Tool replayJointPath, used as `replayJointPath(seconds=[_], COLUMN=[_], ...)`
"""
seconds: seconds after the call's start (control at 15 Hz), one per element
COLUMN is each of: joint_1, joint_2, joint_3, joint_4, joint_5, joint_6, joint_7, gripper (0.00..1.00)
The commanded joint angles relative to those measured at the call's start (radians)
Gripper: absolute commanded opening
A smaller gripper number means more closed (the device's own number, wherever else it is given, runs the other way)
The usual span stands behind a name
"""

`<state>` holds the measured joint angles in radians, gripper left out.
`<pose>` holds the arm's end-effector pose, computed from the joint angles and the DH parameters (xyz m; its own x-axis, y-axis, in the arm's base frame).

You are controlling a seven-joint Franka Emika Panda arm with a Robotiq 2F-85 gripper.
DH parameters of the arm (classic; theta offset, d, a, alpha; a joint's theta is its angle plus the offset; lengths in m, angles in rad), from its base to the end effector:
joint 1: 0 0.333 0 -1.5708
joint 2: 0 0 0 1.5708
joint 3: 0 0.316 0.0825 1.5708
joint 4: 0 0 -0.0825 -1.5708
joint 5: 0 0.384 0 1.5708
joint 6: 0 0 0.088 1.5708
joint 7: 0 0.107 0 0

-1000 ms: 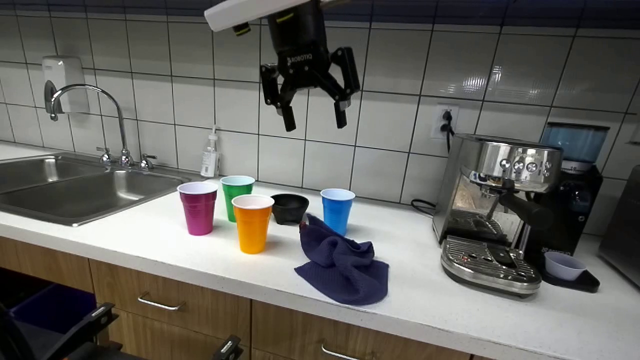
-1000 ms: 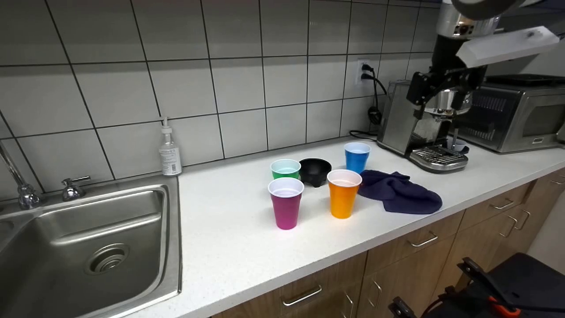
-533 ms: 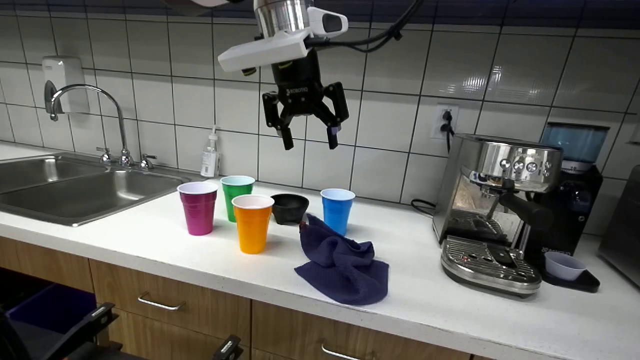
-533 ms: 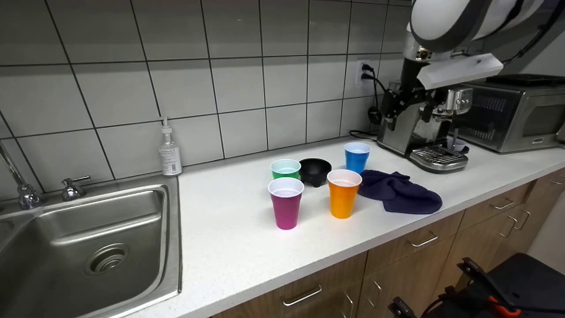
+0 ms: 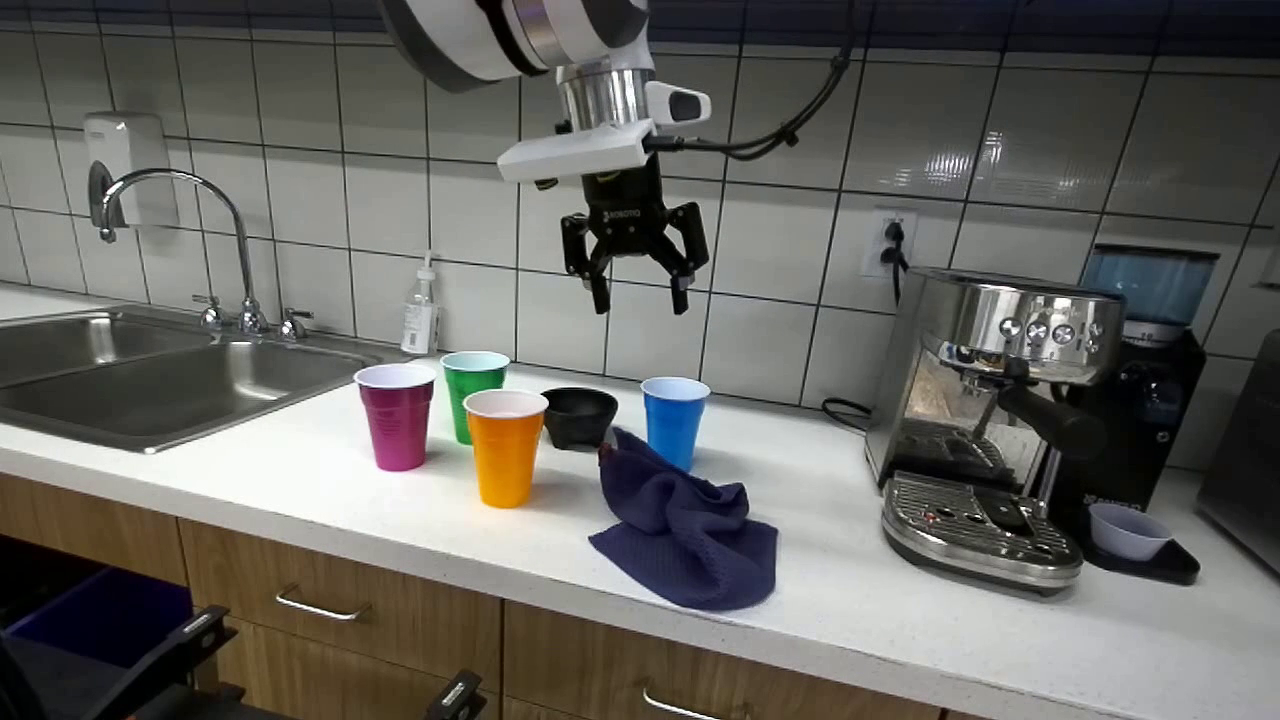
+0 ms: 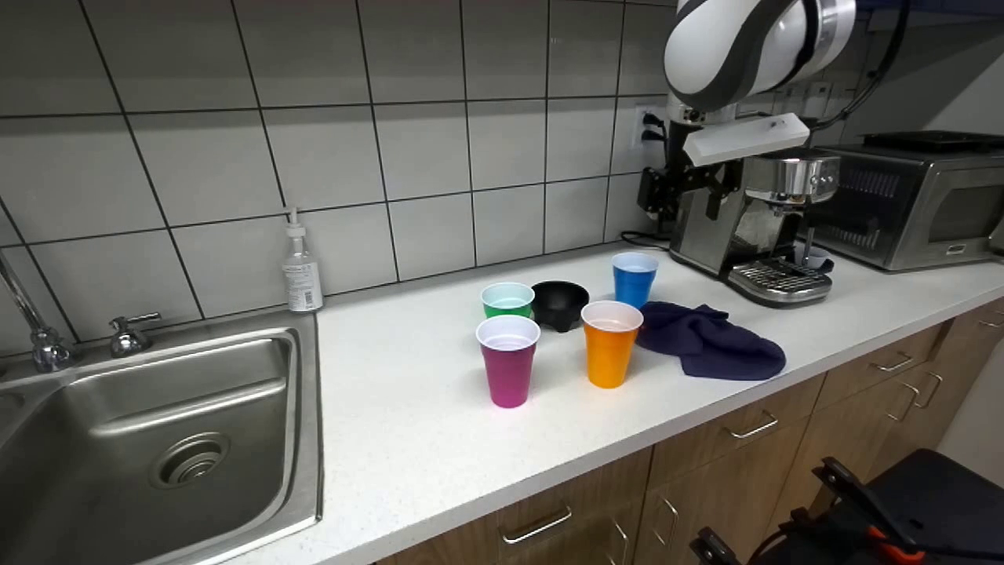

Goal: Stack the four cups together.

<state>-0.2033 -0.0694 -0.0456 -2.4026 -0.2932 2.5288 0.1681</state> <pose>0.4872 -0.1207 0.3602 0.9645 -0.1704 0.2019 -0.2067 -0.9627 0.1747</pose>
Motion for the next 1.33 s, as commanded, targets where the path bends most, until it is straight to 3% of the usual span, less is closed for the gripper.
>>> replayJointPath(seconds=[0.0, 1.27], joint_1=[0.041, 0.120], joint_2=[0.114, 0.492], joint_3=[-0.018, -0.064], joint_4=[0.127, 0.452], joint_5=[0.040, 0.138], joint_6=[-0.036, -0.039], joint_7=[0.008, -0.006], gripper=[1.00, 1.00])
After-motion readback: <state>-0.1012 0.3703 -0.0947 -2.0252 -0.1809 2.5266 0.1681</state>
